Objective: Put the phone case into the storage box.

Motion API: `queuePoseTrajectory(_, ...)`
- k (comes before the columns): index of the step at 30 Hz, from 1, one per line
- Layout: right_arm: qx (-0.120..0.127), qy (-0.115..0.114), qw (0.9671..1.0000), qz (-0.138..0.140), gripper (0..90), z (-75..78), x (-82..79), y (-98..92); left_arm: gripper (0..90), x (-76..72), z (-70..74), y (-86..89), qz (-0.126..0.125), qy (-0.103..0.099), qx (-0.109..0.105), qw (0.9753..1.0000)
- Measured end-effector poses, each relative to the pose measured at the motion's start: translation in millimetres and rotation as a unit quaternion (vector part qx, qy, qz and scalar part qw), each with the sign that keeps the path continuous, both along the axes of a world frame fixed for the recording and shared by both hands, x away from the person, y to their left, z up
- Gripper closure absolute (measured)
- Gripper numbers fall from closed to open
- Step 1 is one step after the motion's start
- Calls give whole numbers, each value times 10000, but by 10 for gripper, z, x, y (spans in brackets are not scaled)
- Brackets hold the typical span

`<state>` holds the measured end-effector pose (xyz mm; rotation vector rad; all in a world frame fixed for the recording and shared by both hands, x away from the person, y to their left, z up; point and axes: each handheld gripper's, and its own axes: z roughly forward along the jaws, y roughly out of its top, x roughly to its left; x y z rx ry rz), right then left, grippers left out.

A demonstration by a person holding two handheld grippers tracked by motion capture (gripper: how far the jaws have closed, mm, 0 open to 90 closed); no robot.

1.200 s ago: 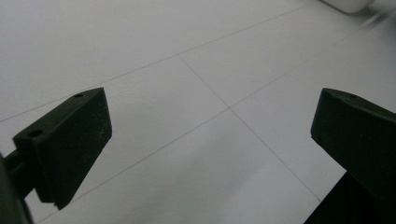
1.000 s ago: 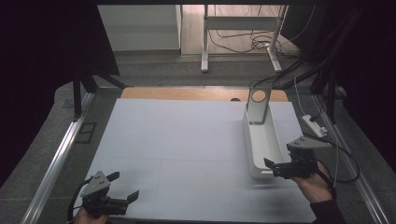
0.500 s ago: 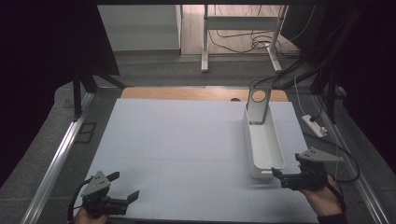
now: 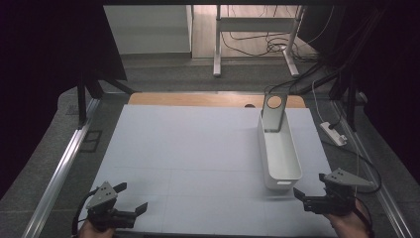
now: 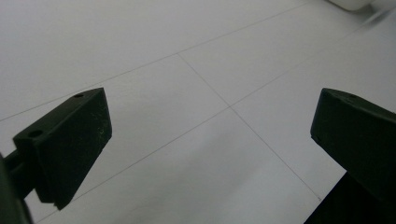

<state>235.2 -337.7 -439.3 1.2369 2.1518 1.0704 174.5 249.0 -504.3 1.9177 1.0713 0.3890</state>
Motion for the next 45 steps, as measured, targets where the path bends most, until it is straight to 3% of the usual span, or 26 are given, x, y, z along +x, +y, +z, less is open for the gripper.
queuePoseTrajectory(22, -144, 263, 9995, -60, 0, -238, -179, -51, 0, 1, -1, -9, 58, 14, 33, 10000)
queuePoseTrajectory(39, -382, 633, 9972, -56, 0, -329, -131, -28, 0, 3, -3, -23, 46, 29, 114, 9999)
queuePoseTrajectory(45, -423, 670, 9968, -45, 0, -335, -123, -28, 0, 7, 0, -25, 47, 36, 94, 9999)
